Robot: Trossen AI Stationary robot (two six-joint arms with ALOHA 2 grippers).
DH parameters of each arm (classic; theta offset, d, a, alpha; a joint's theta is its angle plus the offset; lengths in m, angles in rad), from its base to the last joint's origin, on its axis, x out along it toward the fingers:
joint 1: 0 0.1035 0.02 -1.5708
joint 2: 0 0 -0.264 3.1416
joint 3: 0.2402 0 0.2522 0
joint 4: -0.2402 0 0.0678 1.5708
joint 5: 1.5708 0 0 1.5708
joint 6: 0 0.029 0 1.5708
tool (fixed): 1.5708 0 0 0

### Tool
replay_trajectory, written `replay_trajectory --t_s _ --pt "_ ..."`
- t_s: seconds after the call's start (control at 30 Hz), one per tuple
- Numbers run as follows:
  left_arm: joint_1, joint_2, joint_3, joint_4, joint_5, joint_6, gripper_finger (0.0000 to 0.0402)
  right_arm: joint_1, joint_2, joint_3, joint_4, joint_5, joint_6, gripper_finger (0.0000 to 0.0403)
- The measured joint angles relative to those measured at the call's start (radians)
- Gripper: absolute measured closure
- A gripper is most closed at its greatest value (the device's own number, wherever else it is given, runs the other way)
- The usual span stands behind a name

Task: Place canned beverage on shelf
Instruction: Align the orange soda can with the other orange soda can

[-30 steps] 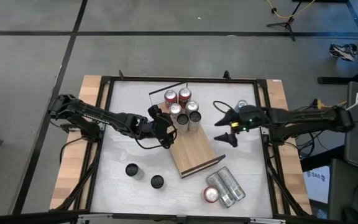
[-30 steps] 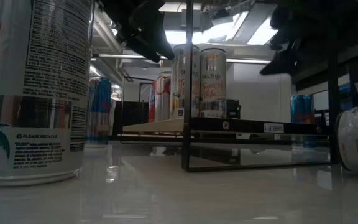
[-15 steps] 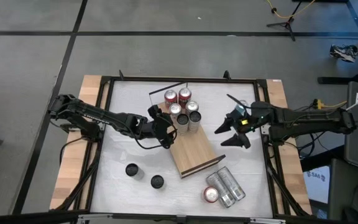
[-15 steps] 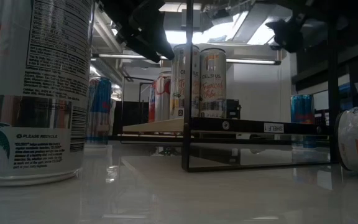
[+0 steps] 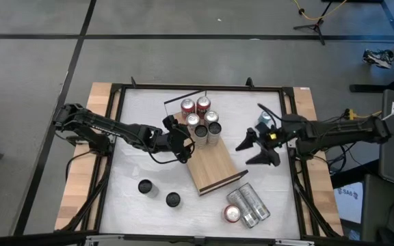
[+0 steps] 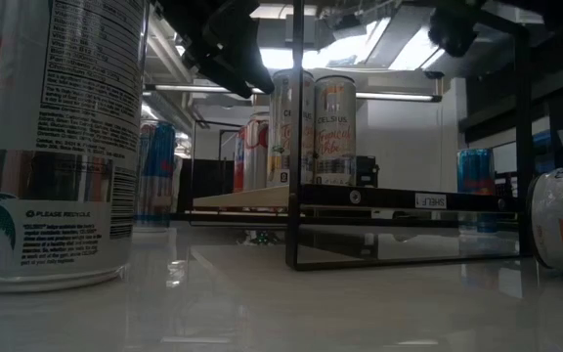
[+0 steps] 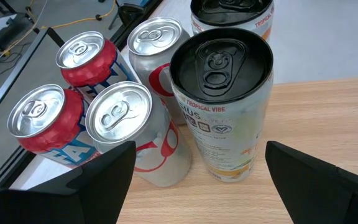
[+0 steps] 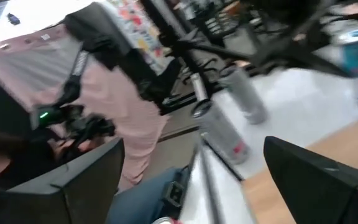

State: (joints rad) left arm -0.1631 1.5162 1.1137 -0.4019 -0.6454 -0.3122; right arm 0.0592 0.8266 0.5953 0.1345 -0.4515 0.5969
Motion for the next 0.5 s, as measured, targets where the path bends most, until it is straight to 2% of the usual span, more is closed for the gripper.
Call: replay_trajectory --t_s 0.2,0.5 --pt "0.000 0.000 0.000 0.000 0.000 0.000 0.0049 0.151 0.007 0.000 0.053 0.114 -0.002 0.0022" --pt "0.000 0.000 0.000 0.000 0.000 0.000 0.0049 0.411 0.040 0.056 0.038 0.281 -0.018 0.0022"
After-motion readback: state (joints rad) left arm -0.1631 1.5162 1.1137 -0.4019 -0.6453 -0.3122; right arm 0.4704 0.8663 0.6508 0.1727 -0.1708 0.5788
